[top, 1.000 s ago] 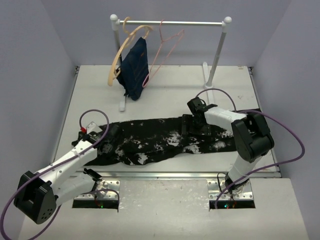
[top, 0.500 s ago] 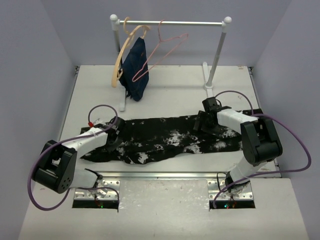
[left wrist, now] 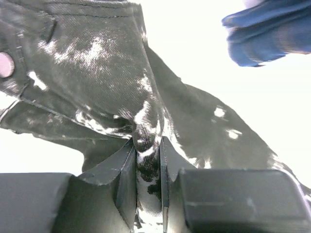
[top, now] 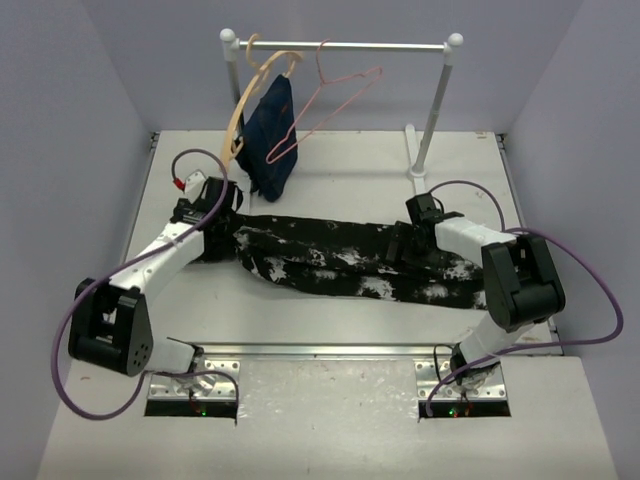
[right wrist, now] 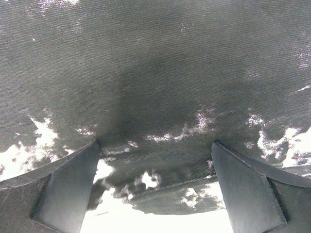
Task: Place the trousers on the hanger
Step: Fold the trousers at the center of the board.
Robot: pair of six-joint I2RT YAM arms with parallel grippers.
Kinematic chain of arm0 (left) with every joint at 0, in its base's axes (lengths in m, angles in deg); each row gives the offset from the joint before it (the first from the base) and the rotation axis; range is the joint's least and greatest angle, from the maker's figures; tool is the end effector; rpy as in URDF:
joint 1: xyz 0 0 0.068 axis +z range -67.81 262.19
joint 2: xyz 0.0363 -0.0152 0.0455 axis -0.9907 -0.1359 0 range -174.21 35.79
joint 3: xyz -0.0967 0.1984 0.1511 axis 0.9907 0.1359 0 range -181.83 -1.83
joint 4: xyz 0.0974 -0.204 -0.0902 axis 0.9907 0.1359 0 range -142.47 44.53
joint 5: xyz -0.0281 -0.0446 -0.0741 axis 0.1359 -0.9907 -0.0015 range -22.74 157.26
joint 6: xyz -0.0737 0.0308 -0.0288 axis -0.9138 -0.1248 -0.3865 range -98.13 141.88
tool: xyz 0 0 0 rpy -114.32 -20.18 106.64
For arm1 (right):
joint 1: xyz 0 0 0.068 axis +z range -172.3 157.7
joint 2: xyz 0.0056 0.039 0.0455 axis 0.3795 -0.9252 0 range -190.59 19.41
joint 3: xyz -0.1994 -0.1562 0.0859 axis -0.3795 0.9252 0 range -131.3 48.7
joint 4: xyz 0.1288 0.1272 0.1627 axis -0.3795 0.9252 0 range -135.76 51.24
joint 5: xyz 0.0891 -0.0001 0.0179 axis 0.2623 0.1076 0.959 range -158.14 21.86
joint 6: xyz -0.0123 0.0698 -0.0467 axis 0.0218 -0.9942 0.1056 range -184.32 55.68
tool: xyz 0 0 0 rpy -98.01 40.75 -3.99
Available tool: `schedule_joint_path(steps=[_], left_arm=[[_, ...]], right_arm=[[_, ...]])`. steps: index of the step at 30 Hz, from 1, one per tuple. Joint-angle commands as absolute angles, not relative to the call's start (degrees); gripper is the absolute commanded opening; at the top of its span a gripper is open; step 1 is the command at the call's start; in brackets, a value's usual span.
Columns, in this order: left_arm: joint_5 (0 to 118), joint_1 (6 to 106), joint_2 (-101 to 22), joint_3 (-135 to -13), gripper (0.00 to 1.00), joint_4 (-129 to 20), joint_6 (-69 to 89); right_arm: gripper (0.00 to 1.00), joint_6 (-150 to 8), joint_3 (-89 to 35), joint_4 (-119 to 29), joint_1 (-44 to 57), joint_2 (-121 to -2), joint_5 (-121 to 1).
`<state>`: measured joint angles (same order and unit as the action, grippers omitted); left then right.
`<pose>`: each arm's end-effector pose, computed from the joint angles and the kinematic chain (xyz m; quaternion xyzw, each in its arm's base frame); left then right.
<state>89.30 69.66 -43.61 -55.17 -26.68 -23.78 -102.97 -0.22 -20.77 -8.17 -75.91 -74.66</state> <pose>0.2891 -0.0356 0.2097 -0.3243 0.8714 0.0019 0.3682 0.2835 0.0627 0.1085 0.2182 0.9608 0.0215 0.1696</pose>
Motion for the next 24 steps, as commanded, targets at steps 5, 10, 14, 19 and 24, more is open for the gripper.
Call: schedule_joint_path(steps=[5, 10, 14, 19, 24], left_arm=[[99.94, 70.15, -15.14, -45.51, 0.52, -20.81, -24.93], [106.53, 70.12, -7.90, -48.07, 1.00, -9.29, -27.90], [112.23, 70.08, -7.47, -51.41, 1.00, 0.51, -34.82], [110.26, 70.42, -12.75, -48.21, 1.00, -0.95, -41.80], [99.27, 73.04, -25.20, -47.89, 1.00, -6.48, -42.38]], right_arm=[[0.99, -99.98, 0.93, -22.97, -8.94, -75.81, -70.74], [0.99, -96.40, 2.54, -21.87, -8.77, -67.07, -68.54], [0.99, -93.29, 1.16, -18.94, -7.62, -60.39, -70.34], [0.99, -89.19, 0.83, -20.94, -5.82, -59.70, -63.55], [0.97, -87.43, -0.17, -21.68, -1.65, -67.46, -61.56]])
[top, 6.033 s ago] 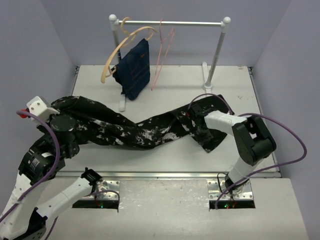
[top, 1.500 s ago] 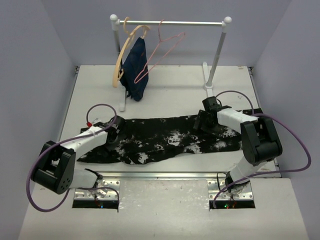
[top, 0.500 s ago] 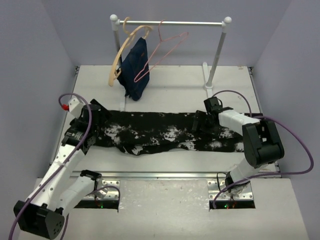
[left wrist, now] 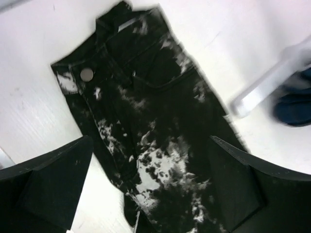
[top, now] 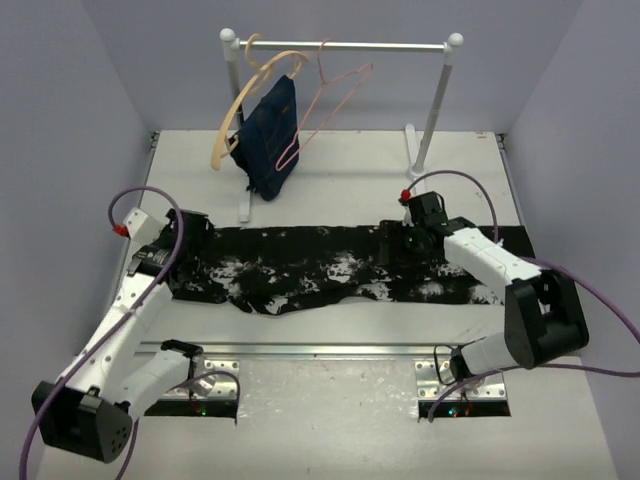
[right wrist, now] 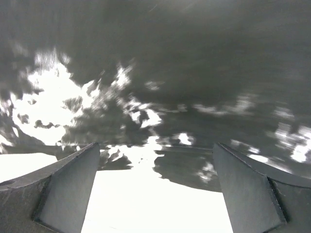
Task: Place the trousers on the hanger
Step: Fold the trousers at the center of the board.
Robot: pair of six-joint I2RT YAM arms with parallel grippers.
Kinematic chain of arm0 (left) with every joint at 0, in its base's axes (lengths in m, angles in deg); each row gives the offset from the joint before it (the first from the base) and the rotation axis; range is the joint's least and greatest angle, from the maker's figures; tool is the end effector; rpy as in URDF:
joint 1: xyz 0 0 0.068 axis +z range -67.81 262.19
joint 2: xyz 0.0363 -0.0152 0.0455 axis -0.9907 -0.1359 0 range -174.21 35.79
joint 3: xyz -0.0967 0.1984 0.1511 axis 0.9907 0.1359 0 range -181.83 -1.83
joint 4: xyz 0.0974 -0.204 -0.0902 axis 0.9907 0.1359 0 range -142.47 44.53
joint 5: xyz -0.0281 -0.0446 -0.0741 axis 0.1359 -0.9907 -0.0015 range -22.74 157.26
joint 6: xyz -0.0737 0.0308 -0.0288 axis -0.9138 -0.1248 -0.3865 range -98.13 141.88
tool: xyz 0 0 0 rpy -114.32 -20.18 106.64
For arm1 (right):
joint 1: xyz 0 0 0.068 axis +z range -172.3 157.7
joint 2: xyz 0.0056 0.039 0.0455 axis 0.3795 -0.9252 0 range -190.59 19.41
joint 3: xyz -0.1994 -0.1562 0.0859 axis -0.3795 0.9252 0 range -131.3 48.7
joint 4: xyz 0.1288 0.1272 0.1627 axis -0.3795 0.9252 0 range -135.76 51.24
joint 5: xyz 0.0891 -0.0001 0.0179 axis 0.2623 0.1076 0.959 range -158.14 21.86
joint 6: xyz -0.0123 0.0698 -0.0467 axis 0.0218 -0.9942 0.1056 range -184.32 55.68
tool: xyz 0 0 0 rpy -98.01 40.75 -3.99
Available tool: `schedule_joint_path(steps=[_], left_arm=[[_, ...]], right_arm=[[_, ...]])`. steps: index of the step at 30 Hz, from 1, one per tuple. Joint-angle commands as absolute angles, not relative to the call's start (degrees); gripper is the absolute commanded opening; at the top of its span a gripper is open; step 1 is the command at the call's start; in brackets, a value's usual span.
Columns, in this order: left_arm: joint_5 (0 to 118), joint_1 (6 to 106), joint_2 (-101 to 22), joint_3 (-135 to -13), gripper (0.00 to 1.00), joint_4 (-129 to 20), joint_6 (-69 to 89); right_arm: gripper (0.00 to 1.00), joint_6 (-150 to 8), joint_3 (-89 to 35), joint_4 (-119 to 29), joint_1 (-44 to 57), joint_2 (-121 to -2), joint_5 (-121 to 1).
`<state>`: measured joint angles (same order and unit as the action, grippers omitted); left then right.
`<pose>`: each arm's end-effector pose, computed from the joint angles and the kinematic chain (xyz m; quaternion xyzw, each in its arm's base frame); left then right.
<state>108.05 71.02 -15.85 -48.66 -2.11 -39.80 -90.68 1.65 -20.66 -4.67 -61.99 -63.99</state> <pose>0.1703 0.0160 0.2499 -0.4759 0.7644 0.1010 0.4232 0.2622 0.0891 0.1635 0.0639 0.9620 0.1310 0.2311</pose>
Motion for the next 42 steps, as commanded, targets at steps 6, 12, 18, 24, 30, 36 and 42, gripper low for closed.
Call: schedule_joint_path(steps=[6, 12, 18, 24, 30, 36, 42], left_arm=[[91.43, 73.22, -36.37, -48.51, 1.00, -7.29, -42.04], [96.65, 73.23, -36.11, -42.16, 1.00, -8.07, -43.36], [104.21, 74.82, -37.70, -40.79, 1.00, -9.26, -45.93], [107.99, 79.87, -45.13, -44.21, 1.00, -9.08, -45.17], [109.96, 81.19, -41.53, -46.13, 1.00, -5.55, -48.04], [103.04, 81.04, -24.63, -46.51, 1.00, -9.13, -38.75], [91.81, 80.96, -11.40, -45.69, 1.00, -13.69, -24.92]], right_arm=[[0.75, -86.64, -2.33, -16.92, -0.09, -76.56, -65.17], [0.78, -86.14, 1.16, -18.87, 2.31, -68.30, -64.35], [0.89, -97.48, 7.63, -22.27, 2.44, -63.92, -70.31], [0.93, -97.13, 7.48, -20.87, -10.23, -60.35, -70.12], [0.93, -101.00, 10.01, -20.58, -22.25, -55.71, -65.57], [0.89, -101.06, 11.51, -23.39, -32.27, -57.90, -57.56], [0.82, -104.12, 10.14, -26.23, -32.58, -63.84, -57.76]])
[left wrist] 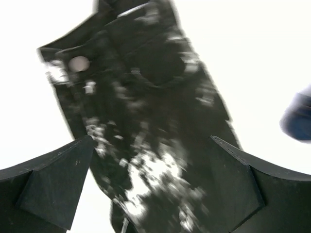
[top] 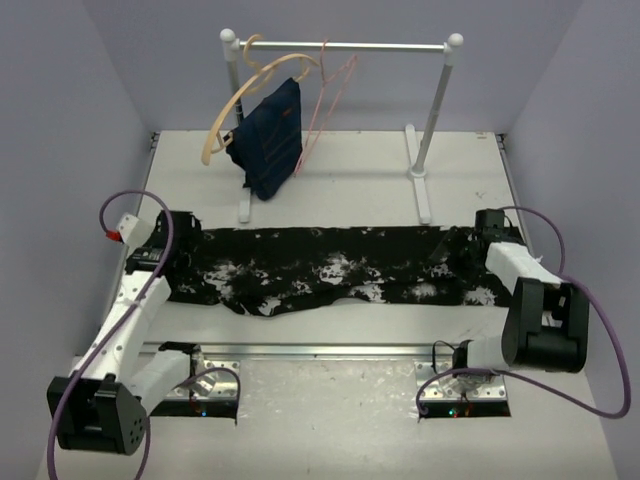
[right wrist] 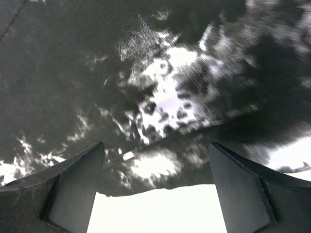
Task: Place the trousers on the hanger
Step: Fold the trousers at the center of the board.
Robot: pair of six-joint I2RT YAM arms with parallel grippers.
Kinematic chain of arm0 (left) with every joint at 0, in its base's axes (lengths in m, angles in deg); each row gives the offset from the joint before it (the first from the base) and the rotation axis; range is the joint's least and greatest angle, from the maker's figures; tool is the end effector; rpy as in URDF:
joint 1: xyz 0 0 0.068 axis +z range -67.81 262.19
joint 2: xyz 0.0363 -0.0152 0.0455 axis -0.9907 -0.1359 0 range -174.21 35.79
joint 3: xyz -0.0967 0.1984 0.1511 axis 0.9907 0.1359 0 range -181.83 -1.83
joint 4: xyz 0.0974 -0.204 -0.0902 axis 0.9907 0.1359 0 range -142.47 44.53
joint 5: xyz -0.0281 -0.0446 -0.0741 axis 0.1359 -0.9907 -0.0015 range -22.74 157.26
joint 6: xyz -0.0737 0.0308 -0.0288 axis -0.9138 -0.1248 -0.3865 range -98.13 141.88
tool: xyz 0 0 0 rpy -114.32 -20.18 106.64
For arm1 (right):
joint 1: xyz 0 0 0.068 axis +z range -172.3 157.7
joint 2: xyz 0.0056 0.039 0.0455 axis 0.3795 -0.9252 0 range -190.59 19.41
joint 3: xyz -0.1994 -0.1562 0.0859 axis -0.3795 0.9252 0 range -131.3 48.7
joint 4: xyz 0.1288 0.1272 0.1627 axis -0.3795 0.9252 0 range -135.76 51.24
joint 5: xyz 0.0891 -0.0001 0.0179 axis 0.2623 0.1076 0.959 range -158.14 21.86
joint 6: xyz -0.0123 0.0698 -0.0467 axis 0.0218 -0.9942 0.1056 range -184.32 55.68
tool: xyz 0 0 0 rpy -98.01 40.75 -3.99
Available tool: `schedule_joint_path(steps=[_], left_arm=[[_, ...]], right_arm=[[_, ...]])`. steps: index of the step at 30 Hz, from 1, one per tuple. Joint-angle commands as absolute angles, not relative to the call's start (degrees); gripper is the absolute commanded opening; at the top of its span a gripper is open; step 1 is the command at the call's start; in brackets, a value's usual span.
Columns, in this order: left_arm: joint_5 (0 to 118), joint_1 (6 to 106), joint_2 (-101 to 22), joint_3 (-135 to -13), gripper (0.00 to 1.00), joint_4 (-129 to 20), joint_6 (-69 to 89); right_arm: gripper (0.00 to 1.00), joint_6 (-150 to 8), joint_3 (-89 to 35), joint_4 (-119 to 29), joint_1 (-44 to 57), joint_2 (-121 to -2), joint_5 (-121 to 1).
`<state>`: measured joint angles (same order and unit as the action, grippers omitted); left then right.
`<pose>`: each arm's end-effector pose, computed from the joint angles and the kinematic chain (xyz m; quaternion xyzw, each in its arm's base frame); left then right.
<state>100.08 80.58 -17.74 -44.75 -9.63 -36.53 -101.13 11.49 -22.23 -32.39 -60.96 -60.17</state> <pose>0.1816 0.0353 0.2289 -0.5111 0.7591 0.0819 0.3947 0.2390 -0.0319 0.1220 0.3759 0.9019 0.1128 0.1804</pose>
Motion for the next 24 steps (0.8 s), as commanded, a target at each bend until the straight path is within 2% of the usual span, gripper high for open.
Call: schedule_joint_path(steps=[1, 6, 9, 14, 24], left_arm=[[91.47, 80.96, -11.16, -45.78, 1.00, -14.26, -24.55], [85.37, 80.87, -11.59, -44.65, 1.00, -15.20, -17.87], [84.45, 80.79, -11.41, -43.84, 1.00, -16.66, -16.90], [82.88, 80.22, -12.78, -43.90, 1.00, -18.27, -16.18], [83.30, 80.08, -14.44, -45.16, 1.00, -19.20, -17.63]], right_arm=[[0.79, -104.22, 10.34, -26.38, -32.58, -64.08, -57.64], [0.53, -105.63, 11.35, -28.20, -32.58, -62.78, -61.06], [0.26, -103.76, 10.59, -26.49, -32.58, -61.22, -64.04], [0.02, -100.98, 8.68, -23.17, -32.58, -57.82, -65.80], [0.00, -97.77, 5.82, -12.99, -32.50, -44.49, -66.86]])
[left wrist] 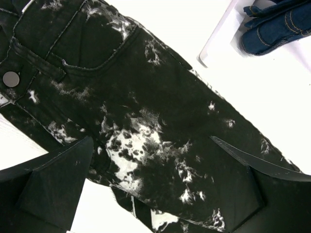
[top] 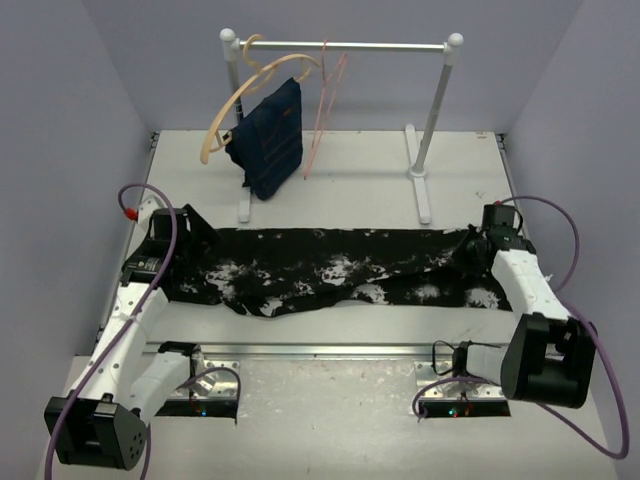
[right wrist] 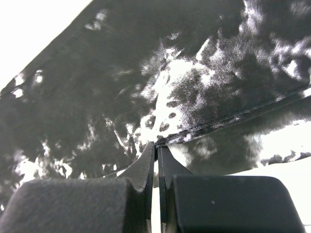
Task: Place the trousers on the hanger
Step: Fold the trousers at the center of the board.
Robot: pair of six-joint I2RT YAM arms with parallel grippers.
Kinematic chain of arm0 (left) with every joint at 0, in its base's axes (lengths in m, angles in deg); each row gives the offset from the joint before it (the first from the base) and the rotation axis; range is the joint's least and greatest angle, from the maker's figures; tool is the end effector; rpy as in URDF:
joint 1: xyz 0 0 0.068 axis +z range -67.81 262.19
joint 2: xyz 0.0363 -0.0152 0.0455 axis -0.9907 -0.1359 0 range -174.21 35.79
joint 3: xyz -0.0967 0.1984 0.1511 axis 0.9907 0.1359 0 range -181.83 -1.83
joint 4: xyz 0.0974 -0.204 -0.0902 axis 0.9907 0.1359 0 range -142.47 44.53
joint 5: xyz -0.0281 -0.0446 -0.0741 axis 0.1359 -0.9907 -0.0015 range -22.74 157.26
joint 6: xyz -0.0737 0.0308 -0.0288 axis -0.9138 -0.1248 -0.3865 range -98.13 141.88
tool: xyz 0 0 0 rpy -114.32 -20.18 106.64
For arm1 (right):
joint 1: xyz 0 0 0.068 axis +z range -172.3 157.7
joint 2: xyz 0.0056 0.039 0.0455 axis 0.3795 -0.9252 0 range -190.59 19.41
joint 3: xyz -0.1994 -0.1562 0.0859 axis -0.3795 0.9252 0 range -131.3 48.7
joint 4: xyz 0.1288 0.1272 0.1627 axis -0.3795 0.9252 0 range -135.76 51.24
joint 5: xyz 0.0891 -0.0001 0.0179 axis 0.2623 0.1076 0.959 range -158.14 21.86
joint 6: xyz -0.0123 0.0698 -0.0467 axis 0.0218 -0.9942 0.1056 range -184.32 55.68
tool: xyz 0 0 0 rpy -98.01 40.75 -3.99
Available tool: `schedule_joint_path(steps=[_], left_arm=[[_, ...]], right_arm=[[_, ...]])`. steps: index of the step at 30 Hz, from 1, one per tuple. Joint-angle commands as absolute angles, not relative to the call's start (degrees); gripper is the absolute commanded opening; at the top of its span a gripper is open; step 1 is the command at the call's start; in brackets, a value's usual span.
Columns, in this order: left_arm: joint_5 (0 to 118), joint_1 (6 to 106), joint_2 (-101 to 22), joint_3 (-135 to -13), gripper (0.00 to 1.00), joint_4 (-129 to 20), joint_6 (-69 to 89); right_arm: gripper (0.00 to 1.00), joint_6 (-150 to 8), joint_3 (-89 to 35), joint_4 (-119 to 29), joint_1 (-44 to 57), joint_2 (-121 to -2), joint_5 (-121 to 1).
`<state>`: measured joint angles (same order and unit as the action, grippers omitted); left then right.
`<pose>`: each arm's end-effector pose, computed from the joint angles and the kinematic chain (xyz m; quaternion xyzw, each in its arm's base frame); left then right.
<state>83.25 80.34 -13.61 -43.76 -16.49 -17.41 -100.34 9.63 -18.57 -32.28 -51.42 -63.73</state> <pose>0.1897 0.0144 0.2396 -0.3440 0.8439 -0.0179 0.4113 0.2325 -0.0350 0.1628 0.3667 0.8903 0.0963 0.2523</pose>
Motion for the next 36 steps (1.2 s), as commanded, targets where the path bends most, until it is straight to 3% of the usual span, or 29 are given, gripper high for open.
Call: schedule_joint_path(steps=[1, 10, 16, 21, 28, 30, 36], left_arm=[[83.56, 80.08, -14.87, -45.16, 1.00, -19.29, -18.06], [82.99, 80.10, -18.75, -43.67, 1.00, -19.62, -23.00], [73.01, 78.53, -19.49, -42.52, 1.00, -21.12, -23.37], [77.50, 61.59, -21.09, -43.48, 1.00, -20.51, -31.13], [83.15, 46.96, -27.62, -42.86, 0.99, -20.17, -41.13], [83.87, 44.26, -31.62, -43.85, 0.97, -20.52, -42.28], [83.12, 38.93, -39.46, -44.24, 0.75, -22.26, -45.90]], right_arm=[[0.00, -97.33, 5.29, -11.42, -32.50, -42.69, -67.30], [0.00, -94.42, 5.46, -3.76, -32.50, -32.35, -70.01], [0.00, -94.03, 6.48, -3.76, -32.50, -31.40, -68.41], [0.00, -94.09, 5.50, -5.08, -32.50, -33.04, -66.39], [0.00, -93.87, 3.70, -5.59, -32.50, -33.58, -64.16], [0.00, -93.85, 3.70, -5.68, -32.58, -33.60, -63.27], [0.00, -93.40, 3.70, -6.27, -32.50, -33.69, -61.49]])
